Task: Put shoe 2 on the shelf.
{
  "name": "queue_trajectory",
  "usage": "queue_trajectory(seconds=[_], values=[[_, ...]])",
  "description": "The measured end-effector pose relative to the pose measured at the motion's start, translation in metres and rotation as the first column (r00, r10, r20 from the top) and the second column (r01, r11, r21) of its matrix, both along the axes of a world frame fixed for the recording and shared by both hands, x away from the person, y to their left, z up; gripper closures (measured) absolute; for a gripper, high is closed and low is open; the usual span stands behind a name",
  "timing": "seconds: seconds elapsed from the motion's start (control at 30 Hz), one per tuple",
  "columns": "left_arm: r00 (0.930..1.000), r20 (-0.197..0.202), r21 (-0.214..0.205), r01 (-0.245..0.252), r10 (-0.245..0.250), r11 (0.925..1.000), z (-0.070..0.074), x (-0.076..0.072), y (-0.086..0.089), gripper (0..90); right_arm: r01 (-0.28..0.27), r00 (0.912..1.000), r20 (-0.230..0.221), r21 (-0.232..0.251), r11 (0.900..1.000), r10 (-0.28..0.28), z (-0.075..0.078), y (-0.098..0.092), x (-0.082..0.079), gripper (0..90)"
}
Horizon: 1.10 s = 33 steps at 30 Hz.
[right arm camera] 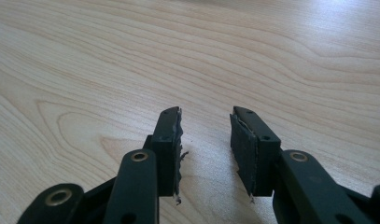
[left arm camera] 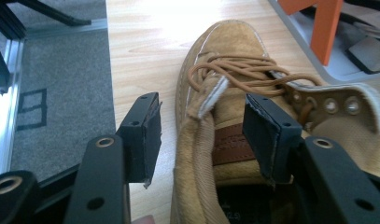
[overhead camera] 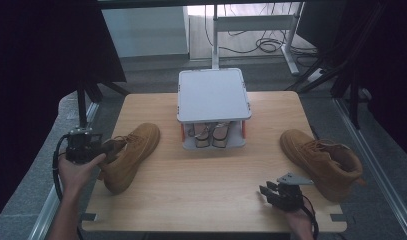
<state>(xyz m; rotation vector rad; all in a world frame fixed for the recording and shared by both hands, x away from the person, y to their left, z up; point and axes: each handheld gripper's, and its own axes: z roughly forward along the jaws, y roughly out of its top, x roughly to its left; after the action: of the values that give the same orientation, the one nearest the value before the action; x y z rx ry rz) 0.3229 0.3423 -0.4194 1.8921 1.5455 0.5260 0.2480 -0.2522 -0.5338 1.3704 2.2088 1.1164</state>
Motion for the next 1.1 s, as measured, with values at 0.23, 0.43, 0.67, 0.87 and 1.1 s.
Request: queue_trajectory(seconds=[0.23,0.43,0.67,0.87,1.1], values=[[0.9988,-0.048,-0.015,-0.001,0.000,0.9999,-0.009,0.008,0.006,50.1,0.008,1.0000,0.001,0.001,1.0000,-0.008,0.000,-0.002,0.000,62.4],[0.9959,-0.089,-0.005,0.017,-0.017,0.9999,-0.008,0.012,0.002,60.6,0.016,0.9999,-0.001,-0.007,0.9998,-0.016,-0.001,-0.001,0.000,62.2],[0.9905,-0.136,0.022,0.023,-0.019,0.9995,-0.007,0.017,-0.002,65.8,0.023,0.9997,0.002,-0.007,0.9997,-0.023,0.000,-0.001,0.000,62.2],[0.9902,-0.140,0.017,0.008,-0.006,0.9998,-0.006,0.017,-0.003,74.1,0.026,0.9996,0.006,-0.003,0.9997,-0.026,0.000,-0.002,0.000,62.2],[0.9920,-0.126,-0.006,-0.006,0.005,1.0000,-0.008,0.016,-0.001,75.9,0.027,0.9992,0.029,0.045,0.9986,-0.029,0.008,-0.004,-0.003,62.8]])
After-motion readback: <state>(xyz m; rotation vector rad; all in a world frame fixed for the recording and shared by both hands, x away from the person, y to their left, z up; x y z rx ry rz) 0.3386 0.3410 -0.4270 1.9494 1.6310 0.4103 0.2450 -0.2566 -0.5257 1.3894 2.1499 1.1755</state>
